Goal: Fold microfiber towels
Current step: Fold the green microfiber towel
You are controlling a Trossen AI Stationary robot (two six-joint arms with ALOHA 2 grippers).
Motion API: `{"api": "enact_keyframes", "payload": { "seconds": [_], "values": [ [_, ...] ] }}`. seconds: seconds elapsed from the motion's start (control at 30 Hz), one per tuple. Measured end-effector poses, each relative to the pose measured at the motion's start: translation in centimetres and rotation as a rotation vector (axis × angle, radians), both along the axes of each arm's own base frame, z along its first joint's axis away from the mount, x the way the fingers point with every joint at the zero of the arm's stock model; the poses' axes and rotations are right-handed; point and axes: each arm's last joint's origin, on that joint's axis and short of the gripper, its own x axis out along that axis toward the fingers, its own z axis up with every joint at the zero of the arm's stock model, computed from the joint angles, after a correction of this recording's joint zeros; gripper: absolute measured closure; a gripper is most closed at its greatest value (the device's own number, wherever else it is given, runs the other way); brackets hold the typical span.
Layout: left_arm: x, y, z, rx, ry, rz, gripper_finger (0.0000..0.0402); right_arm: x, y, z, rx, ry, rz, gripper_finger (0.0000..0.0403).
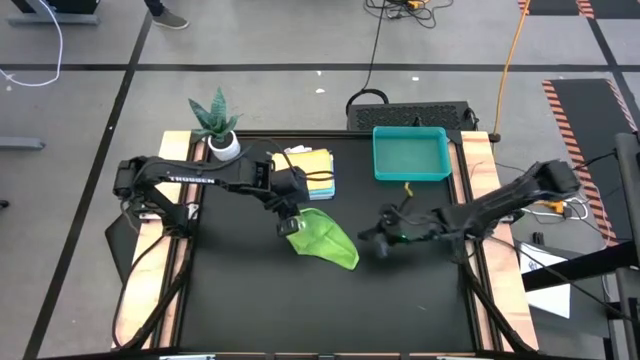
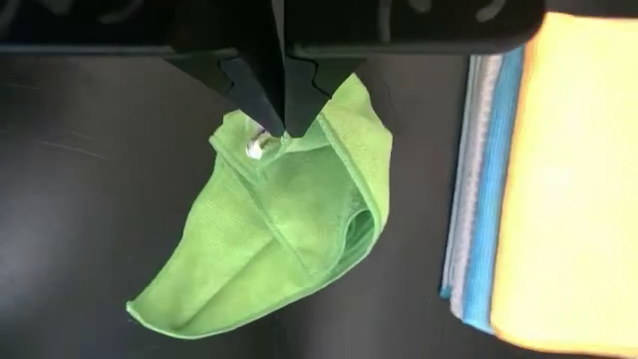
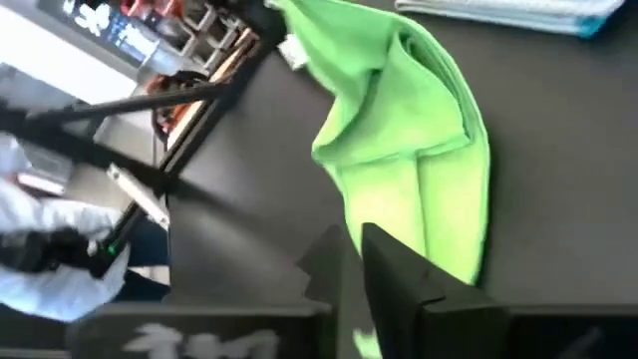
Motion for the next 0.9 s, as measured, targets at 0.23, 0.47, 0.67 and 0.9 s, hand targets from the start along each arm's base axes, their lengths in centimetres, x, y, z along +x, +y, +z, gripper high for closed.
{"api": "enact_keyframes", "payload": {
  "seconds": [0.23,0.47,0.67,0.9],
  "values": [
    [0.0,0.5,-0.1,0.009,-0.003,-0.016,0.0401,4.1,-4.2,-3.0,0.225,-0.106,-0.106,0.026],
    [-0.1,0.8,-0.1,-0.006,-0.005,-0.026,0.0401,5.3,-5.2,-6.6,0.371,-0.061,-0.192,0.0219],
    [-0.1,0.8,-0.1,-0.001,-0.006,-0.036,0.0401,5.7,-5.2,-8.2,0.409,-0.056,-0.214,0.0234],
    [-0.1,0.8,-0.1,0.001,-0.007,-0.043,0.0401,7.8,-5.7,-8.5,0.386,-0.024,-0.208,0.0243]
  ]
}}
